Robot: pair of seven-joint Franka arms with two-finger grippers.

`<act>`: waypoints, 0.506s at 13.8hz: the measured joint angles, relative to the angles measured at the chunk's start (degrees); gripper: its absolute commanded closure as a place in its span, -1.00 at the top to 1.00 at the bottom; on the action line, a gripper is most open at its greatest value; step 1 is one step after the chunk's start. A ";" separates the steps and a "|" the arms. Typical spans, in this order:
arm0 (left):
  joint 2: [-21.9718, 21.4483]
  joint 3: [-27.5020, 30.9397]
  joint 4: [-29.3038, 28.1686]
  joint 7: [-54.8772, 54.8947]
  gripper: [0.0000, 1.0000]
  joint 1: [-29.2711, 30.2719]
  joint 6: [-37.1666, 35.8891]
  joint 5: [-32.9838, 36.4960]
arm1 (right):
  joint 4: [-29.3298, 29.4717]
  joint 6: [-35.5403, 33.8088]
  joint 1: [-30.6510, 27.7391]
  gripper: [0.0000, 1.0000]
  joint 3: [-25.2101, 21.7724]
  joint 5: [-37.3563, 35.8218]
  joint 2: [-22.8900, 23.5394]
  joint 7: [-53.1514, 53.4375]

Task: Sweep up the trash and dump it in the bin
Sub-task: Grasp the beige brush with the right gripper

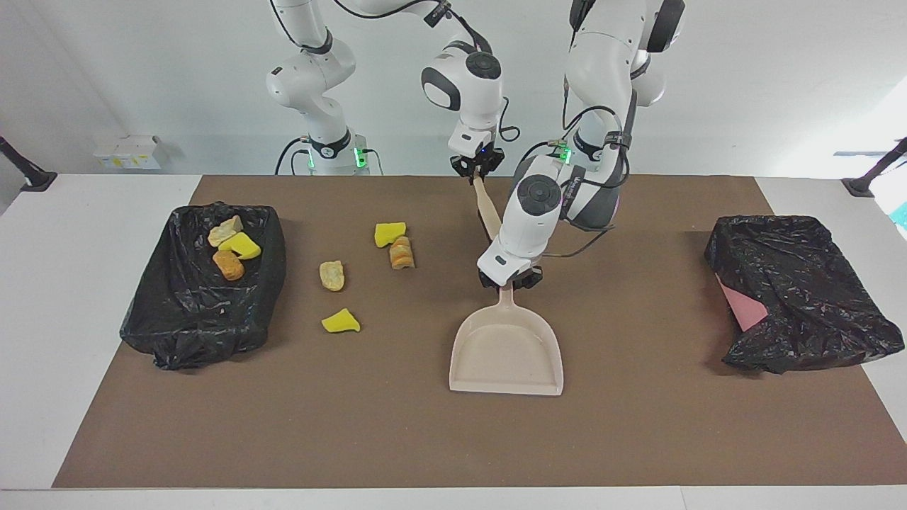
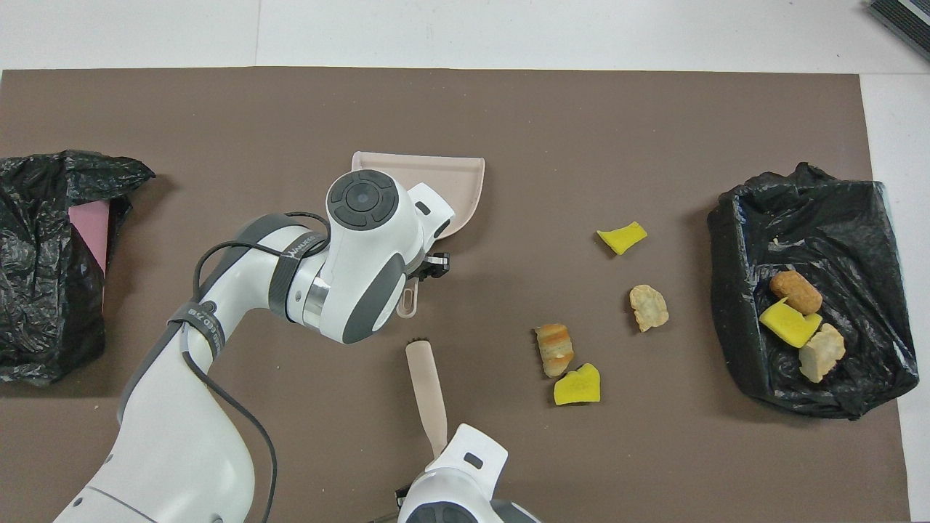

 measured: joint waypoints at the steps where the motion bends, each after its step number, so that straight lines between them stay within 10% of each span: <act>1: -0.18 0.03 0.00 -0.01 -0.09 0.00 0.13 0.00 | 0.05 -2.55 -0.77 -1.00 -0.01 -0.23 -1.85 0.80; 7: -1.70 0.43 -0.02 -0.07 -0.18 0.24 0.11 0.00 | -0.31 -16.95 -7.70 -1.00 -0.11 -6.40 -9.29 10.11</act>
